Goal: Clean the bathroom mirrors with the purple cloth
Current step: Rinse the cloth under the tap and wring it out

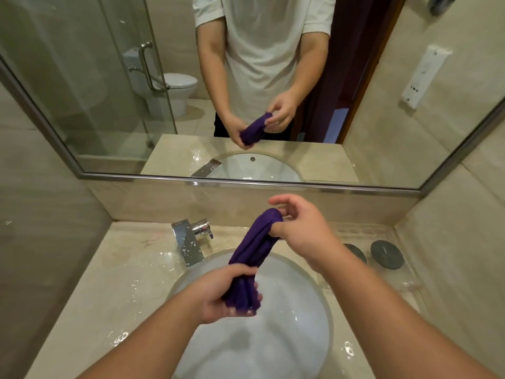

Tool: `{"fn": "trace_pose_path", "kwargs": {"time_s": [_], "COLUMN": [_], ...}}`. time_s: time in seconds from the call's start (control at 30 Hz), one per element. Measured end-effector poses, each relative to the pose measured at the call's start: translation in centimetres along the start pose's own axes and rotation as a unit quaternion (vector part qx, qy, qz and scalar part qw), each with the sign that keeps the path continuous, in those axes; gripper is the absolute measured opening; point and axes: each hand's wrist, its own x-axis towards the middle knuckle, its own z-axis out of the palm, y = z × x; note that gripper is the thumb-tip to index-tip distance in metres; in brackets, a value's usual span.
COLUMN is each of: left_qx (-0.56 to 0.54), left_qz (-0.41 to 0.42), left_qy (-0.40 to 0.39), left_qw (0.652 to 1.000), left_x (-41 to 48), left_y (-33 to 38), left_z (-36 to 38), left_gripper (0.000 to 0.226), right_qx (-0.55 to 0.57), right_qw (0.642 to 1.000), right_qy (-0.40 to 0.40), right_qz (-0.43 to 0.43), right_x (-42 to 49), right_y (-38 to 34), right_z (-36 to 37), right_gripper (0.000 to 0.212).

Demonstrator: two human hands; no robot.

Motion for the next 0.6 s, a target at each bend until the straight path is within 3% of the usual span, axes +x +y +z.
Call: {"fn": "trace_pose_path", "kwargs": {"time_s": [0.07,0.13,0.23,0.33,0.43,0.5,0.53,0.6], "left_qx": [-0.141,-0.199,-0.200,-0.156,-0.134,-0.121,-0.095,0.011], "left_qz": [-0.018,-0.004,-0.010,-0.024,-0.061,-0.108,-0.129,-0.153], "left_qy": [-0.063,-0.112,-0.113,-0.049,-0.051,-0.085,-0.104,-0.153], "left_qw": [0.988,0.974,0.973,0.986,0.988,0.983,0.982,0.976], "left_x": [-0.1,-0.3,-0.4,0.3,0.4,0.1,-0.1,-0.4], "left_y": [0.8,1.9,2.8,2.3,2.0,2.1,2.3,2.5], "left_z": [0.5,1.1,2.2,2.5,2.5,2.4,2.5,2.7], "left_gripper": [0.042,0.050,0.056,0.052,0.039,0.036,0.035,0.031], "right_qx": [0.024,0.011,-0.035,-0.029,-0.025,-0.142,-0.229,-0.396], "right_qw": [0.998,0.999,0.996,0.987,0.986,0.974,0.956,0.885], "right_qy": [0.052,0.045,-0.023,-0.071,0.003,0.029,-0.008,-0.095], "right_qz": [-0.005,-0.029,-0.081,-0.138,-0.165,-0.176,-0.184,-0.225], "right_x": [-0.7,-2.3,-5.2,-6.0,-5.3,-4.6,-4.5,-4.1], "right_y": [2.0,4.1,6.4,7.0,7.1,7.6,8.0,8.9], "right_z": [0.7,2.0,3.3,2.9,1.1,-0.6,-1.3,-1.8], "right_gripper": [0.050,0.051,0.054,0.057,0.058,0.076,0.089,0.107]}}
